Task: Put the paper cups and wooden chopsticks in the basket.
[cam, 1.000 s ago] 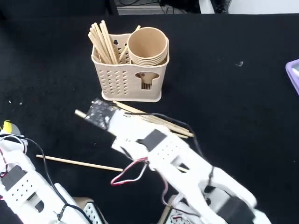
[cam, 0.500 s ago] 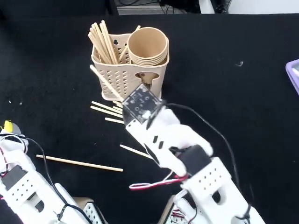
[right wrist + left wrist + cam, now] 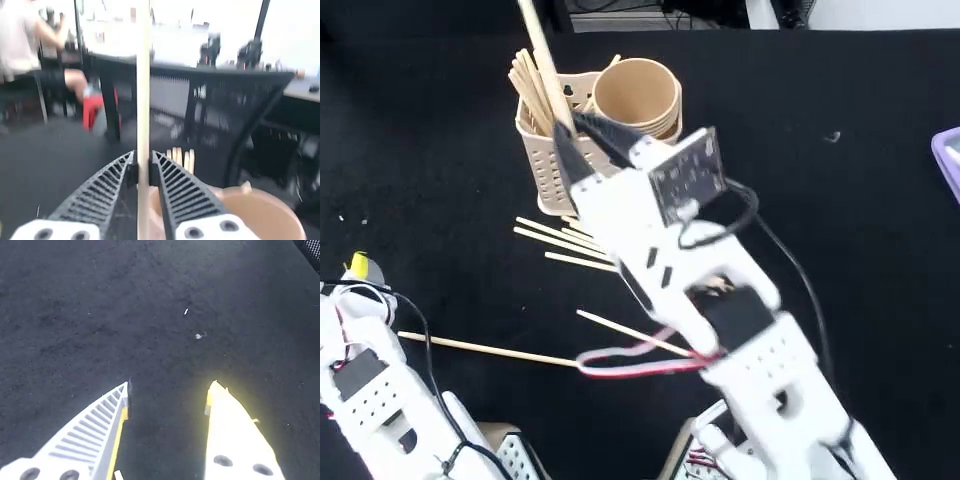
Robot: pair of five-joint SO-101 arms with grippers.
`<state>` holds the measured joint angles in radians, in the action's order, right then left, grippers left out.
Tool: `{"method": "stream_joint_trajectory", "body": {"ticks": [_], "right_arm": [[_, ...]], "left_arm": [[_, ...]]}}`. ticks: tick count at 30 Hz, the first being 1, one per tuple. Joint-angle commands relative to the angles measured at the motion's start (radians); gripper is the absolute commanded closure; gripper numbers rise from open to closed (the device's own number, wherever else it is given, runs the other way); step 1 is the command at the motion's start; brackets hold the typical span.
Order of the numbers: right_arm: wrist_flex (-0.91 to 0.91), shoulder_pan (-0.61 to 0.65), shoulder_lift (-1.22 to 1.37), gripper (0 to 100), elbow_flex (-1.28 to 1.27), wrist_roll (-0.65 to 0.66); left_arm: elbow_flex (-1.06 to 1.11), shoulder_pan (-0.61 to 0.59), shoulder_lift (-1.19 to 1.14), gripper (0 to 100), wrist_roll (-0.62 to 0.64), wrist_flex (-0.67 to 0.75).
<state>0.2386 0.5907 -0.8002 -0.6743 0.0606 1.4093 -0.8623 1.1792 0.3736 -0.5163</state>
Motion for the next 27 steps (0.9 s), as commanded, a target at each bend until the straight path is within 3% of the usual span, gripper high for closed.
{"method": "stream_joint_trajectory", "body": {"ticks": [1,7,15,27], "right_arm": [[-0.172,-0.020,0.137,98.8,0.105,-0.015],[-0.278,-0.021,0.352,98.8,0.282,-0.015],[-0.301,-0.117,0.607,98.8,0.478,-0.021],[-0.255,-0.123,0.765,98.5,0.496,-0.021]], "left_arm": [[-0.005,0.039,0.014,75,-0.012,0.009],[-0.005,0.044,0.014,75,-0.012,0.009],[-0.005,0.045,0.014,75,-0.012,0.009],[-0.005,0.045,0.014,75,-0.014,0.009]]}}
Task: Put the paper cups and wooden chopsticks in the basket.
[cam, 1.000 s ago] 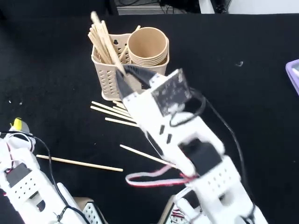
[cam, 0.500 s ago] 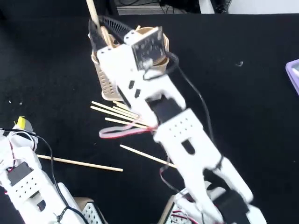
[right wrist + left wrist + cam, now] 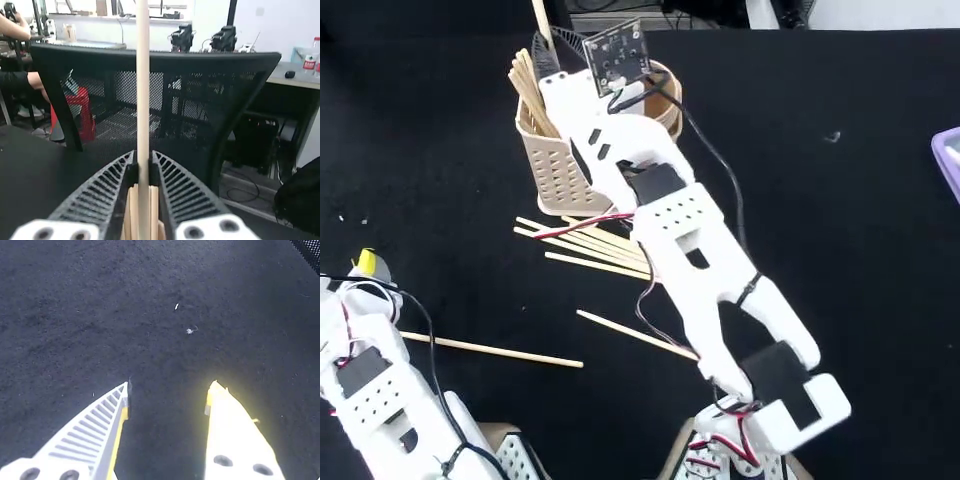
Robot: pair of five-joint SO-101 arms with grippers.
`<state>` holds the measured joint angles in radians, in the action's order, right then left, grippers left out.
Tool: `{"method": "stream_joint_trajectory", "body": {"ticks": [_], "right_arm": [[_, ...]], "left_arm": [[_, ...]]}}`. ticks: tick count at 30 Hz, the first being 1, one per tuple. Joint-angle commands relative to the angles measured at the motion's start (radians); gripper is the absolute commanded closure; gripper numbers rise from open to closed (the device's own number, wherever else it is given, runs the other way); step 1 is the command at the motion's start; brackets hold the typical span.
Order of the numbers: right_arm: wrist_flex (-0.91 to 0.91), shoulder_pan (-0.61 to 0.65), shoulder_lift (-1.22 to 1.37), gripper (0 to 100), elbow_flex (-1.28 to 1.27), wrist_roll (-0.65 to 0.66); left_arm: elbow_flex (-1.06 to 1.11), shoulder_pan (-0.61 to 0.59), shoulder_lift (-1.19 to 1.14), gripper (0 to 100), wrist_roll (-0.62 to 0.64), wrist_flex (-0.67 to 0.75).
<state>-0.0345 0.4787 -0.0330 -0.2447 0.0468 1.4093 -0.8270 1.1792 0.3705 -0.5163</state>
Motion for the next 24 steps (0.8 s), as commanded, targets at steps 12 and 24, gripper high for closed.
{"method": "stream_joint_trajectory", "body": {"ticks": [12,24], "right_arm": [[0.499,0.017,-0.010,75.6,0.357,-0.008],[1.349,0.233,-0.337,75.5,0.397,0.000]], "left_arm": [[-0.005,0.010,0.014,75,-0.011,0.009],[-0.005,0.008,0.014,75,-0.011,0.009]]}}
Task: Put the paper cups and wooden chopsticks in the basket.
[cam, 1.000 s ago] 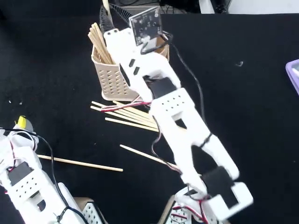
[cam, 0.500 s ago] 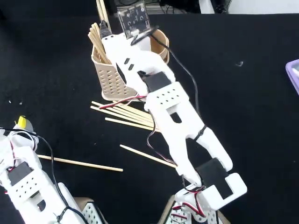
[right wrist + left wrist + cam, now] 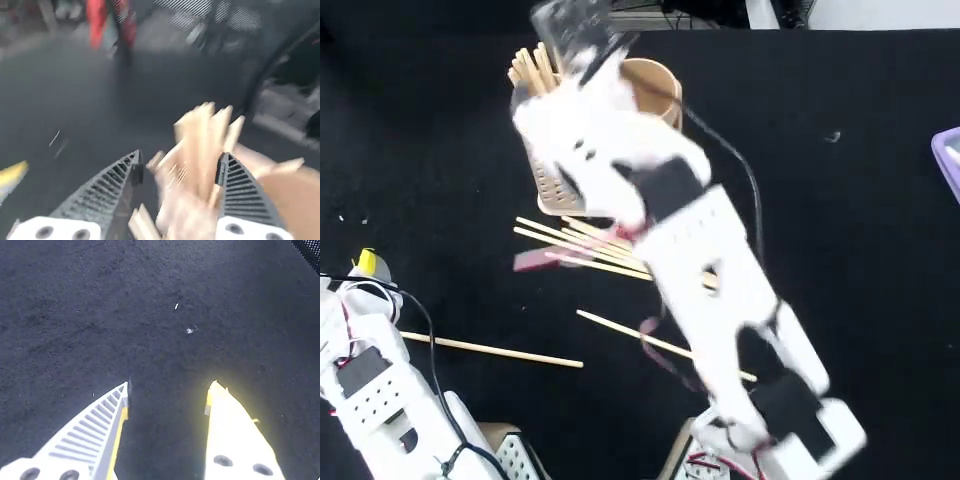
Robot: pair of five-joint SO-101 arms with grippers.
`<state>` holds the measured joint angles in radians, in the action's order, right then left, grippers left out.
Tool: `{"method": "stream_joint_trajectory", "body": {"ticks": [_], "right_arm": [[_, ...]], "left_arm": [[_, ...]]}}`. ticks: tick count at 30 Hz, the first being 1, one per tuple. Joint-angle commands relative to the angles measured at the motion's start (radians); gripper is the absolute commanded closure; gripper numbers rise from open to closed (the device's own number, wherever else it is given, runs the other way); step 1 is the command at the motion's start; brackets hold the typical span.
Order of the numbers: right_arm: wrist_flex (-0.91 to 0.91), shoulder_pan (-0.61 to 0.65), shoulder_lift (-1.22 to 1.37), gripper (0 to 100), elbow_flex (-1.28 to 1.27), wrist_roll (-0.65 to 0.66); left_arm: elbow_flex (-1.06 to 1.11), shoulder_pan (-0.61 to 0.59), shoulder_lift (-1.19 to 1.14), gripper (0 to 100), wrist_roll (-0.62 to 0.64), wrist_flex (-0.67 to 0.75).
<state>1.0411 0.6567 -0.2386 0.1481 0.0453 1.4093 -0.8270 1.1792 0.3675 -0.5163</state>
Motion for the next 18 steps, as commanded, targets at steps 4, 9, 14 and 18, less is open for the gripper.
{"method": "stream_joint_trajectory", "body": {"ticks": [4,9,14,18], "right_arm": [[0.471,0.008,-0.216,75.3,-0.223,0.003],[0.342,-0.015,-0.231,75.5,-0.693,0.195],[-0.048,-0.015,-0.229,75.5,-1.064,0.325],[-0.164,-0.017,-0.225,75.5,-1.161,0.390]], "left_arm": [[-0.005,0.007,0.014,75,-0.008,0.009],[-0.005,0.007,0.014,75,-0.008,0.009],[-0.005,0.004,0.014,75,-0.008,0.009],[-0.005,0.004,0.014,75,-0.008,0.009]]}}
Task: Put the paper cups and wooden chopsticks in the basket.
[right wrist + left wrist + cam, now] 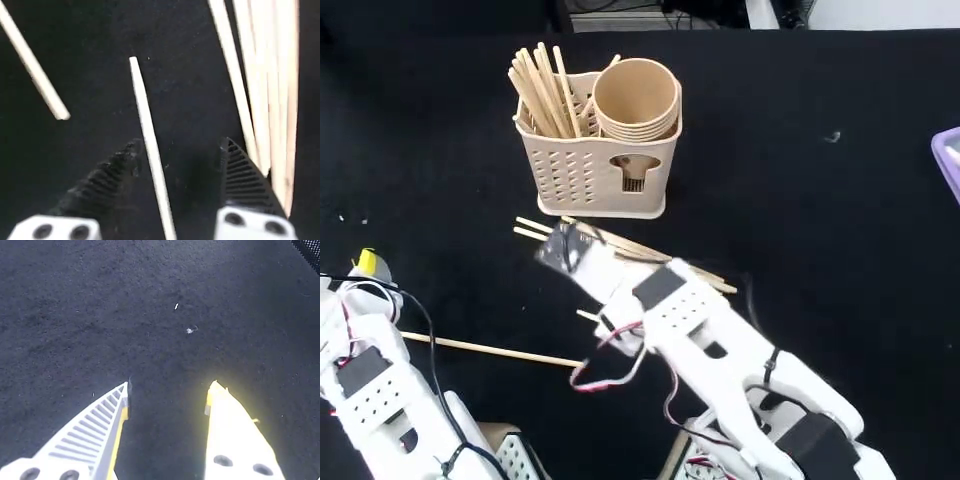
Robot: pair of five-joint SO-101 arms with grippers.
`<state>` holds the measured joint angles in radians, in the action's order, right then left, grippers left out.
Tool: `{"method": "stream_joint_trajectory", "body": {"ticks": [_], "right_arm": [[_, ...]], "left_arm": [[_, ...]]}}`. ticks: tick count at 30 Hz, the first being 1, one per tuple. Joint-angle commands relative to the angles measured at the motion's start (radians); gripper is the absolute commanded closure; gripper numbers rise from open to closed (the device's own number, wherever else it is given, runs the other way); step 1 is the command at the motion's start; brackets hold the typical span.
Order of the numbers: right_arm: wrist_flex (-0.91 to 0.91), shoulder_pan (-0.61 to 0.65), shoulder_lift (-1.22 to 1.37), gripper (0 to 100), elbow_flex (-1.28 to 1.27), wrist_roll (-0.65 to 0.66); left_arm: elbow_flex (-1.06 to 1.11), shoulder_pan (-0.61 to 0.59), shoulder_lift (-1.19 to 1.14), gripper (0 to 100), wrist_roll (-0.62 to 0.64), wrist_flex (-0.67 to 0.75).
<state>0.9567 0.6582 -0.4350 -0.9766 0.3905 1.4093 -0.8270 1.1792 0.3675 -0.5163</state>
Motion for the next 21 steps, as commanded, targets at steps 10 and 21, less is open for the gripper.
{"method": "stream_joint_trajectory", "body": {"ticks": [10,21], "right_arm": [[-0.118,-0.015,0.280,75.9,0.047,0.066],[-0.023,-0.015,0.292,98.8,0.180,0.091]], "left_arm": [[-0.005,0.007,0.014,75,-0.008,0.009],[-0.005,0.004,0.014,75,-0.008,0.011]]}}
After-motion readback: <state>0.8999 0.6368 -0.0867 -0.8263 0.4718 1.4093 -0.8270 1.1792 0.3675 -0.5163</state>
